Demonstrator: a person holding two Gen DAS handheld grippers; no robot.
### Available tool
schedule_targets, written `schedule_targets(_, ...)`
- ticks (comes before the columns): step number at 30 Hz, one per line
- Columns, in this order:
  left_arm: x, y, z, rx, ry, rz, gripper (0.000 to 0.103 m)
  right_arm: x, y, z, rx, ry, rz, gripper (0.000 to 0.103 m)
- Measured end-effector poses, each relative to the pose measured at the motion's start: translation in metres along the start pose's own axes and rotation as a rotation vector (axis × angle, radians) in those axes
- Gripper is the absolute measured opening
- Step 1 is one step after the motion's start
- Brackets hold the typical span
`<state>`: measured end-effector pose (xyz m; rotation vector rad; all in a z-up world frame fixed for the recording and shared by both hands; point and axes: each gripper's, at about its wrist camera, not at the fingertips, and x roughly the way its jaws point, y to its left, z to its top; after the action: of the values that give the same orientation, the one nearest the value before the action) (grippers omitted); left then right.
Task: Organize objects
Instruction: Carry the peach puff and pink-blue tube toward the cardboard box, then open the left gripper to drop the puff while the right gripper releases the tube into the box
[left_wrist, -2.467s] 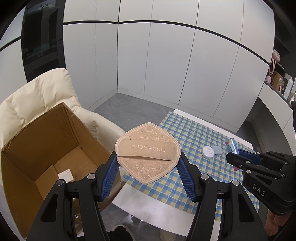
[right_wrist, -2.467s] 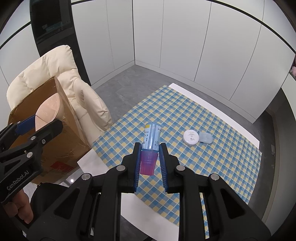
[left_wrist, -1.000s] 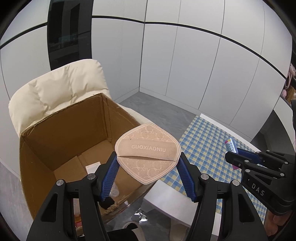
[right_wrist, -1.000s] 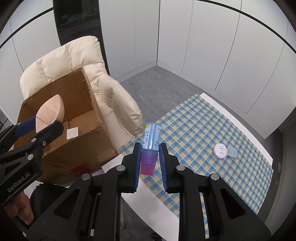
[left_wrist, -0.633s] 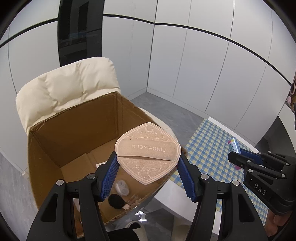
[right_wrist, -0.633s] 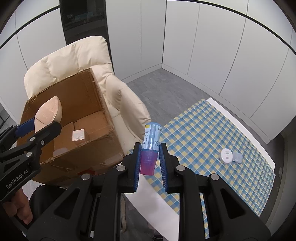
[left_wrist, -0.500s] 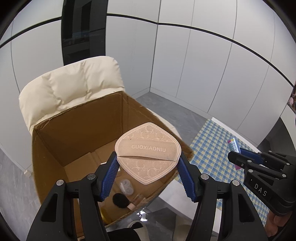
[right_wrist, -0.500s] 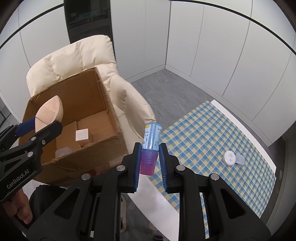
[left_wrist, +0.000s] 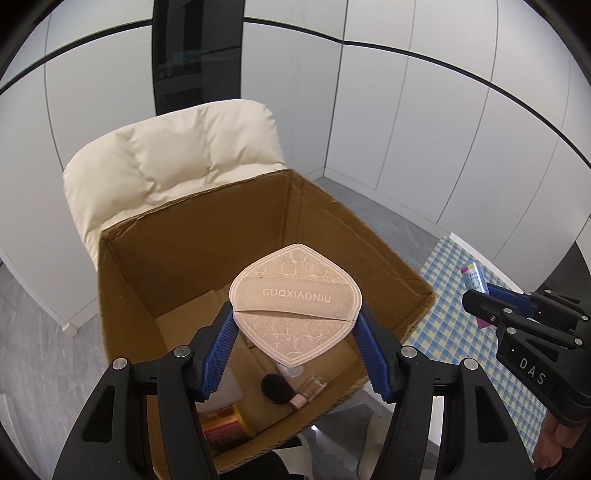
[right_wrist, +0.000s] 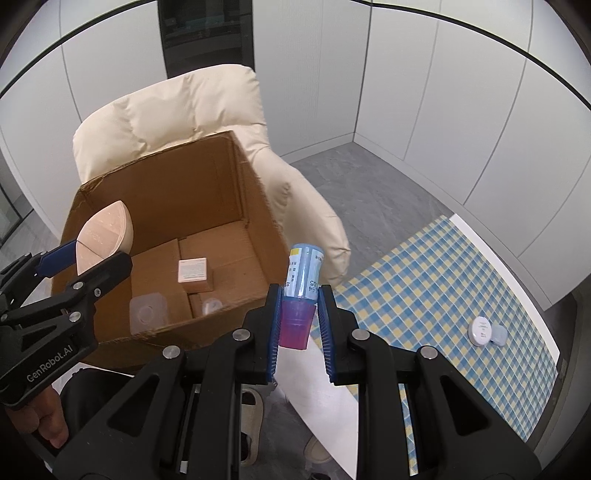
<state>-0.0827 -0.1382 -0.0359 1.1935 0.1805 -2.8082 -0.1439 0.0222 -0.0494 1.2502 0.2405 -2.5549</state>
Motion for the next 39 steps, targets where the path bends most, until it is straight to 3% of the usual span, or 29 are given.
schedule_targets(13,0.004,0.028,-0.001,-0.026,0.017,0.059,0.070,0.004,0.032,0.006,-0.045,-0.002,0.024,0.020)
schedule_targets(18,-0.002,0.031,-0.003,-0.017,0.002,0.074,0.081,0.005,0.040,0.008,-0.057,-0.002,0.034,0.020)
schedule_targets(20,-0.004,0.034,-0.003,-0.017,-0.008,0.084,0.094,0.006,0.044,0.009,-0.061,-0.002,0.038,0.020)
schedule_targets(23,-0.009,0.038,-0.003,-0.017,-0.028,0.100,0.103,0.007,0.049,0.011,-0.066,-0.003,0.043,0.020)
schedule_targets(39,-0.026,0.070,-0.007,-0.061,-0.062,0.117,0.103,0.011,0.084,0.017,-0.116,-0.004,0.080,0.020)
